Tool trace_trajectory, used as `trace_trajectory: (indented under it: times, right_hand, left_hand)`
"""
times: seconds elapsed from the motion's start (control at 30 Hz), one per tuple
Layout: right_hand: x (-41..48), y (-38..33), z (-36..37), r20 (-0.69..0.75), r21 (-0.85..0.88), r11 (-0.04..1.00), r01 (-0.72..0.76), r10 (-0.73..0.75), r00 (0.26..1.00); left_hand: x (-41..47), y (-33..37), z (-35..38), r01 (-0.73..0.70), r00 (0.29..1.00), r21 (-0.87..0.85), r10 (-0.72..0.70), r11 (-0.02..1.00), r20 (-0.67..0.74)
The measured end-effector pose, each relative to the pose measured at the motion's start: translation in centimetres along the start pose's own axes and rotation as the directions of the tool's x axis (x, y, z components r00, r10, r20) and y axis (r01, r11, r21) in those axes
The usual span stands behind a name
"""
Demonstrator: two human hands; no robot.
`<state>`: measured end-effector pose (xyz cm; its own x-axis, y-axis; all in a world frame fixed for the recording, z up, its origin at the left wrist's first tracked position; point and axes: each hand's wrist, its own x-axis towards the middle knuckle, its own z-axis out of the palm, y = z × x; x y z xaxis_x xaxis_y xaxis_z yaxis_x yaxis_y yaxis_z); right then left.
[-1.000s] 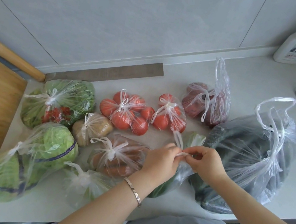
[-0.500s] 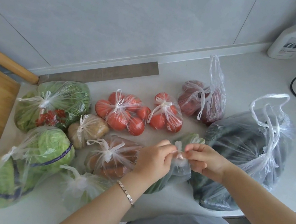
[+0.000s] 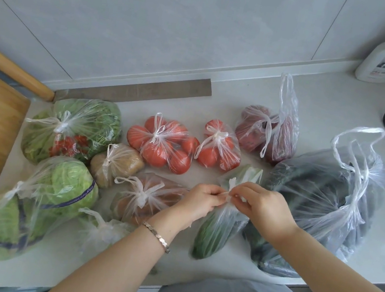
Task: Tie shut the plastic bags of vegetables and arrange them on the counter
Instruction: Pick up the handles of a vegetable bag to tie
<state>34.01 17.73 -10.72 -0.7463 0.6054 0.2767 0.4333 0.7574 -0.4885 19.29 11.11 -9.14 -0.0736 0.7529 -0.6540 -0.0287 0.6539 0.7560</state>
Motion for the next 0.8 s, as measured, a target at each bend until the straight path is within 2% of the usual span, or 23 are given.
trace_trajectory:
  times: [0.13, 0.3, 0.4, 0.47, 0.57, 0.63, 0.67, 0.7, 0.73, 0.77, 0.8]
  right_hand:
    - [-0.1, 0.5, 0.1, 0.112, -0.058, 0.991, 0.124, -0.117, 0.987]
    - [-0.3, 0.6, 1.9, 0.117, 0.084, 0.988, 0.128, -0.138, 0.984]
    - [-0.9, -0.1, 2.9, 0.136, 0.147, 0.986, 0.077, -0.097, 0.986]
    - [-1.6, -0.4, 3.7, 0.171, 0.16, 0.987, 0.016, -0.044, 0.984]
    - [-1.7, -0.9, 4.3, 0.26, 0.224, 0.953, -0.206, 0.145, 0.955]
    - [-0.5, -1.4, 2.7, 0.381, 0.208, 0.908, -0.365, 0.268, 0.885]
    - [0.3, -1.5, 1.7, 0.491, 0.163, 0.892, -0.421, 0.297, 0.819]
    - [1.1, -1.7, 0.4, 0.589, 0.089, 0.893, -0.442, 0.311, 0.746]
    - [1.8, -2.0, -1.1, 0.633, 0.022, 0.903, -0.43, 0.32, 0.705]
    - [2.3, -2.4, -2.6, 0.632, -0.015, 0.909, -0.417, 0.332, 0.7]
    - [2.8, -2.7, -4.3, 0.584, -0.011, 0.907, -0.421, 0.347, 0.734]
  left_hand:
    - [0.1, -0.5, -0.1, 0.059, 0.996, -0.026, -0.06, 0.998, -0.066]
    - [0.2, -0.5, -0.3, 0.043, 0.977, 0.095, -0.022, 0.995, -0.212]
    - [0.3, -1.4, -0.8, 0.036, 0.956, 0.258, 0.041, 0.966, -0.289]
    - [0.4, -2.2, -0.8, 0.046, 0.95, 0.293, 0.049, 0.955, -0.309]
    - [0.7, -2.6, -0.7, 0.071, 0.946, 0.381, 0.058, 0.922, -0.318]
    - [1.0, -1.9, -1.2, 0.093, 0.951, 0.5, 0.072, 0.861, -0.3]
    - [1.2, -1.4, -1.5, 0.106, 0.956, 0.561, 0.07, 0.821, -0.284]
    - [1.3, -0.7, -1.7, 0.119, 0.959, 0.643, 0.08, 0.757, -0.272]
    - [1.4, 0.1, -1.7, 0.112, 0.955, 0.736, 0.132, 0.667, -0.264]
    - [1.5, 1.0, -1.7, 0.081, 0.943, 0.808, 0.217, 0.583, -0.251]
    - [1.7, 1.9, -1.5, 0.021, 0.926, 0.837, 0.305, 0.547, -0.222]
